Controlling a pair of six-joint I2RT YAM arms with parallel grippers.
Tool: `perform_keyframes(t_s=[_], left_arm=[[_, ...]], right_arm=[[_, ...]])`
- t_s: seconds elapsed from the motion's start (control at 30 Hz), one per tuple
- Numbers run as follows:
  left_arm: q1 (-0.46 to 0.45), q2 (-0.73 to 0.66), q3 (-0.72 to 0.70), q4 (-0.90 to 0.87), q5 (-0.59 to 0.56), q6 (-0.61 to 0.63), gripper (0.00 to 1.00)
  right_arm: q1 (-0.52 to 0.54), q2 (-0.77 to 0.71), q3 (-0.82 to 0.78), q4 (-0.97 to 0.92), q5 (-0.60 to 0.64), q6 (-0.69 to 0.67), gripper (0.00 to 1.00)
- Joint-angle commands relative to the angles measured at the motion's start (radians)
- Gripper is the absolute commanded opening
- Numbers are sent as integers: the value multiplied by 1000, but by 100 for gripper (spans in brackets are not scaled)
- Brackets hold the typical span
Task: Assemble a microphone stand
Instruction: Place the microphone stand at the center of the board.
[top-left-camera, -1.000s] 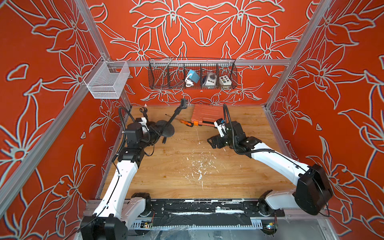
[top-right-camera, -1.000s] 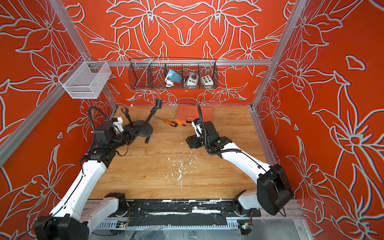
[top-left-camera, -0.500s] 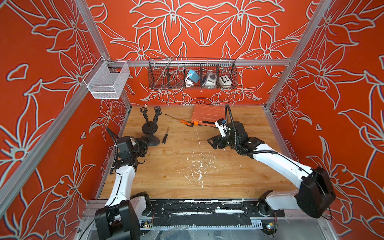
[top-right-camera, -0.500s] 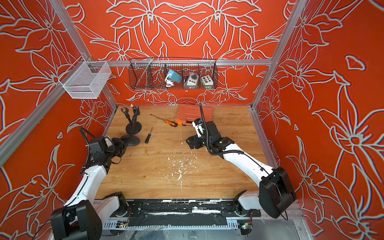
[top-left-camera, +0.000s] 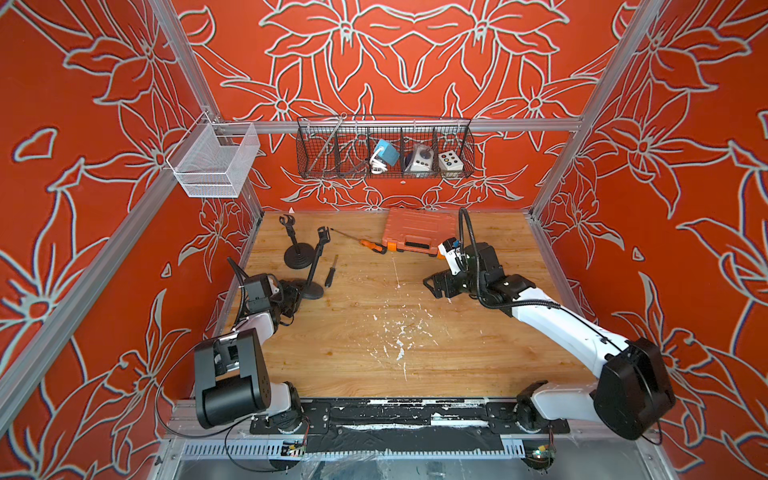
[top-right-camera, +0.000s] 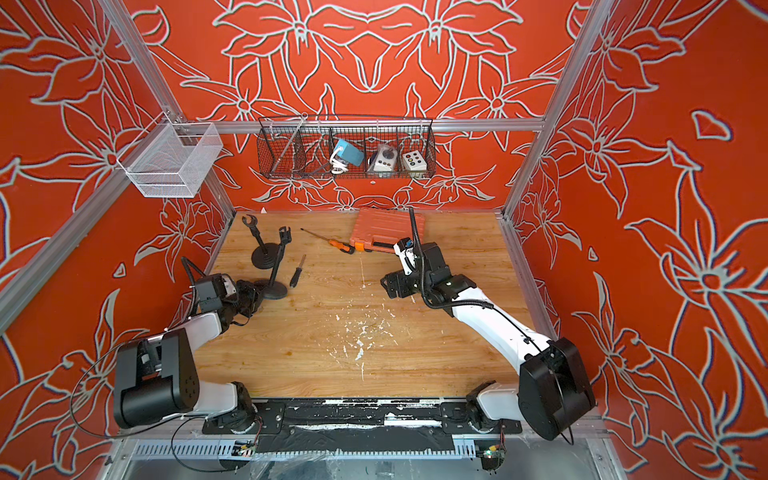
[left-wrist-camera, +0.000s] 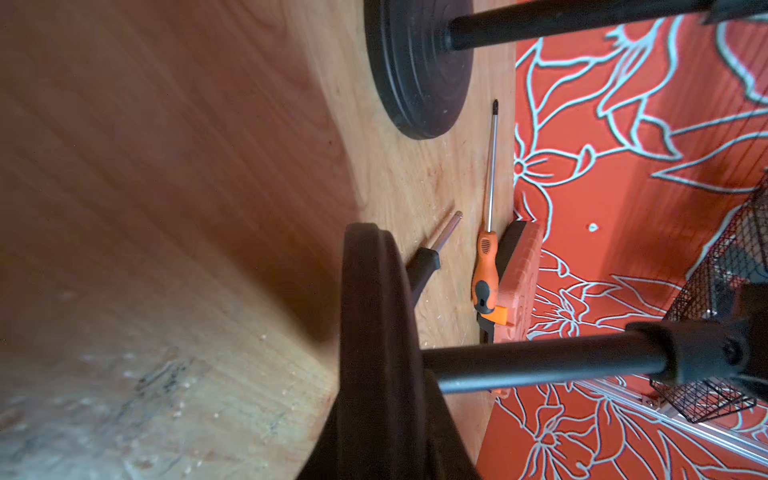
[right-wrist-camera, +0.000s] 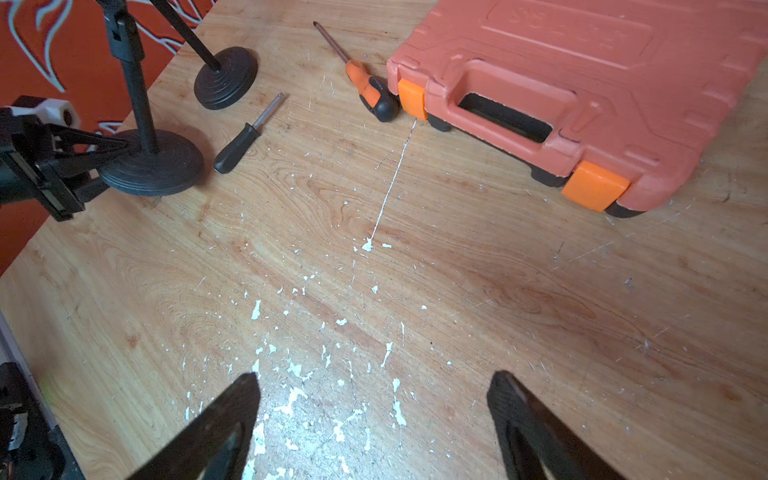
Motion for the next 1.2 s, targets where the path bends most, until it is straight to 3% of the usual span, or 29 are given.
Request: perform_keyframes(t_s=[0.0, 0.27, 0.6, 1.17], left_arm=[[13, 33, 47, 123, 68, 21, 0], [22, 32, 43, 70, 47, 82, 17], [33, 107, 62, 122, 57, 29, 36], [66, 44, 40, -88, -133, 118, 42]], right_arm=[[-14, -5, 36, -26, -31, -19, 89], [-22, 16, 26, 11, -54, 18, 89], [-26, 39, 53, -11, -41, 10, 89], [-36, 42, 33, -10, -40, 1, 89]])
